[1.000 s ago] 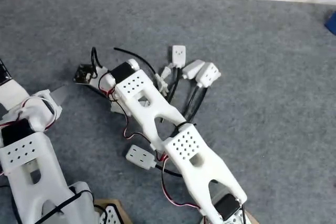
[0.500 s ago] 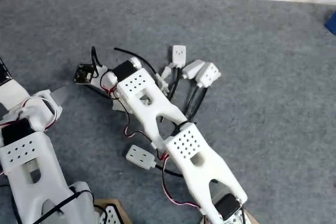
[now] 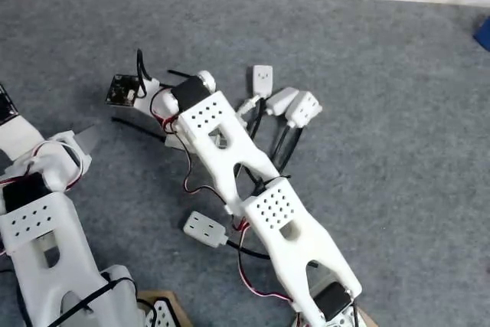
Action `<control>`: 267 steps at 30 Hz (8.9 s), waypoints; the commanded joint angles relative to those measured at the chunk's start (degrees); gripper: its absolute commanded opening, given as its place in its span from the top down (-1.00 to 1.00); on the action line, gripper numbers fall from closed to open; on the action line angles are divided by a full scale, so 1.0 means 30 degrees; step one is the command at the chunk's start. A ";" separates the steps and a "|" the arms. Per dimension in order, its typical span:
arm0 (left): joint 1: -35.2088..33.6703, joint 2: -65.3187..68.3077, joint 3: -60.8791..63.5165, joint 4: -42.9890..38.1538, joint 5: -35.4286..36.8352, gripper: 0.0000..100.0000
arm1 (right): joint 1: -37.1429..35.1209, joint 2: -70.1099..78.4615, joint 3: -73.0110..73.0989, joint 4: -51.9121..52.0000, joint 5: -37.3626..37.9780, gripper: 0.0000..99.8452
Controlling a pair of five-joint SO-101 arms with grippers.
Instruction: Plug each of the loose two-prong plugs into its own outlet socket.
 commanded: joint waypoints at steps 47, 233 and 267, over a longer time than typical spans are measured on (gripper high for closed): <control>0.0278 -0.0015 -0.0513 -0.0293 0.0147 0.25 | 0.0571 0.1245 -0.3883 0.0366 0.0293 0.67; 0.1480 1.0564 -1.1648 0.6652 -0.3487 0.13 | -0.2271 -3.5121 4.3531 -1.6982 -1.9751 0.99; 0.1538 1.1443 -1.1121 0.4923 -0.2725 0.13 | -0.0952 -3.5121 4.2974 -1.3172 -2.7897 0.99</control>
